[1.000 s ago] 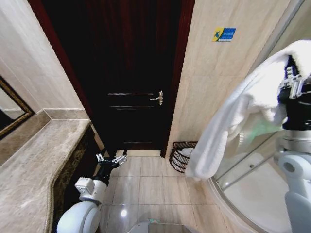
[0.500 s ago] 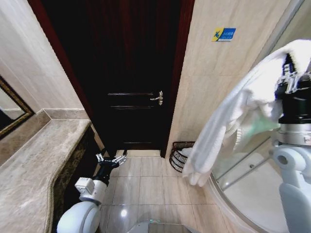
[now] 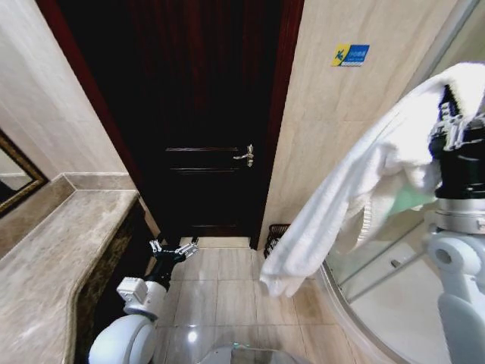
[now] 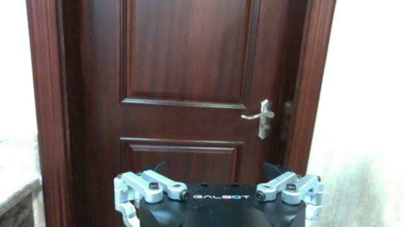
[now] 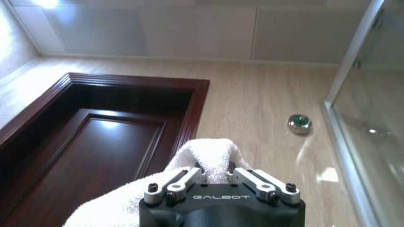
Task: Discard the used towel into the hamper.
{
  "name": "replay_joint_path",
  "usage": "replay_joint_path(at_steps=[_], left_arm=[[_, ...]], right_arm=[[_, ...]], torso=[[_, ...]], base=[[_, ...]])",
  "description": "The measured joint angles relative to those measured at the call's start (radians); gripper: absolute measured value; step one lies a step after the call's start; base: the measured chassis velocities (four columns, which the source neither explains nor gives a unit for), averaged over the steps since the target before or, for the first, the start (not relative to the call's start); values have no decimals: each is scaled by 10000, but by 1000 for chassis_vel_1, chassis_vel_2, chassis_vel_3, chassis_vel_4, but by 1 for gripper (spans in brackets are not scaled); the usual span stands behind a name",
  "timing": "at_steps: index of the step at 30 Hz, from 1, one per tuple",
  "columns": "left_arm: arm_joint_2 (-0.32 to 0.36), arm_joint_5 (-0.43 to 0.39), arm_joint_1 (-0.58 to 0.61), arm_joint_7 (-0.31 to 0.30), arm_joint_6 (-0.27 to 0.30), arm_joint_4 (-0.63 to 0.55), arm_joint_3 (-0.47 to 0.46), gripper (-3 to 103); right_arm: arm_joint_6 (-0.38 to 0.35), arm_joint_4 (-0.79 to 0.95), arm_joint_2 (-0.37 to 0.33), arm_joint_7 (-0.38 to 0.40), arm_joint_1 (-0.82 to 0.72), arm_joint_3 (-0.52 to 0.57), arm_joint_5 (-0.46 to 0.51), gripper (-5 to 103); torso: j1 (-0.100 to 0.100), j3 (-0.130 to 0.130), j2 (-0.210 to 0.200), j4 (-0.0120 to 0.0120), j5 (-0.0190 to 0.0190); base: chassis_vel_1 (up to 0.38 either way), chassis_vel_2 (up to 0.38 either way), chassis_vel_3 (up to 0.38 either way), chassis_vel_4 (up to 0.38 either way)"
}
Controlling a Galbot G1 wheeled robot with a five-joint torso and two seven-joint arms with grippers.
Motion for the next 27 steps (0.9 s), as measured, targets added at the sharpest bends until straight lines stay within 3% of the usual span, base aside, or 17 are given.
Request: replay_joint_path(at_steps=[7, 14, 27], left_arm=[[0, 0, -2, 0, 0, 1, 0, 100], [0, 0, 3, 0, 0, 0, 0, 100], [0, 0, 0, 0, 0, 0, 1, 100]], right_arm=[[57, -215, -279, 6, 249, 68, 0, 10], [336, -1398, -1005, -50, 1265, -150, 4, 10], [791, -3041, -1414, -116, 3575, -1738, -249, 10]], torso=[[17, 6, -7, 0, -1], [-4, 1, -4, -3, 3], [4, 2, -2, 1, -2]], base=[[-167, 192, 162, -158], [5, 4, -3, -12], [8, -7, -12, 8]])
